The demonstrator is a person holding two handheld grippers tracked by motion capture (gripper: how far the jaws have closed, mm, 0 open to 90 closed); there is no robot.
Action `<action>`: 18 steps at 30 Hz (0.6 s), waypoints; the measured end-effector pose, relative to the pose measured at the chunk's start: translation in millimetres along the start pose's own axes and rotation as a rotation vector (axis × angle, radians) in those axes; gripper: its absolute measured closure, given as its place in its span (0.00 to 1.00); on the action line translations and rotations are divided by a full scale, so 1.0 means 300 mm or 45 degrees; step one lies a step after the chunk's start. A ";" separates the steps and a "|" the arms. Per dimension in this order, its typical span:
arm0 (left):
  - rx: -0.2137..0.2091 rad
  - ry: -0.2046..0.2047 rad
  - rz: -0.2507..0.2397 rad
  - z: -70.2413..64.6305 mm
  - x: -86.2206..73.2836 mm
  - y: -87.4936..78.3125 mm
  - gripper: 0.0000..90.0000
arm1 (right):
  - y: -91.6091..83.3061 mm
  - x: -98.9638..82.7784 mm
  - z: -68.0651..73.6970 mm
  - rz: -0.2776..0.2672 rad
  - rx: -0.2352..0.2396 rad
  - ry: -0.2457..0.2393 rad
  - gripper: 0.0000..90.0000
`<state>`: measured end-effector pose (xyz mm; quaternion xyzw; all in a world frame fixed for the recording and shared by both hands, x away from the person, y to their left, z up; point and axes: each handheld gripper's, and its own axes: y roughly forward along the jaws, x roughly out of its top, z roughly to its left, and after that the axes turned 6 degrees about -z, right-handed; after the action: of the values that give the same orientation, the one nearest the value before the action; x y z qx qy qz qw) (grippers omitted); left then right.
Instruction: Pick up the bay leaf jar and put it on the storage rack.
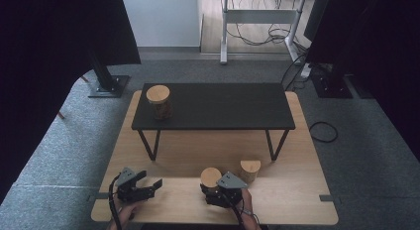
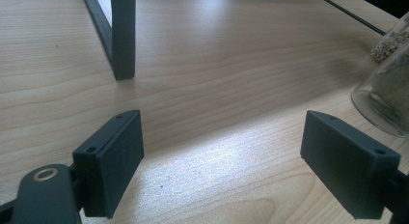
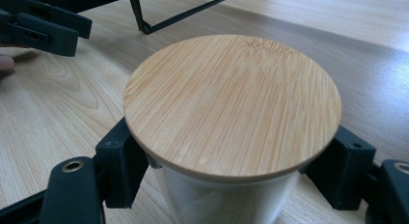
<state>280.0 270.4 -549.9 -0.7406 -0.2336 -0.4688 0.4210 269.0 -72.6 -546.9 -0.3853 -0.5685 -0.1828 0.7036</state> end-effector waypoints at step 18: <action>0.000 0.001 0.001 0.000 0.000 0.000 0.16 | -0.007 -0.002 -0.010 -0.028 -0.043 0.030 0.28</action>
<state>280.0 270.3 -549.9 -0.7405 -0.2331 -0.4690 0.4211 269.3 -76.5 -547.0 -0.3885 -0.5611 -0.2047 0.7016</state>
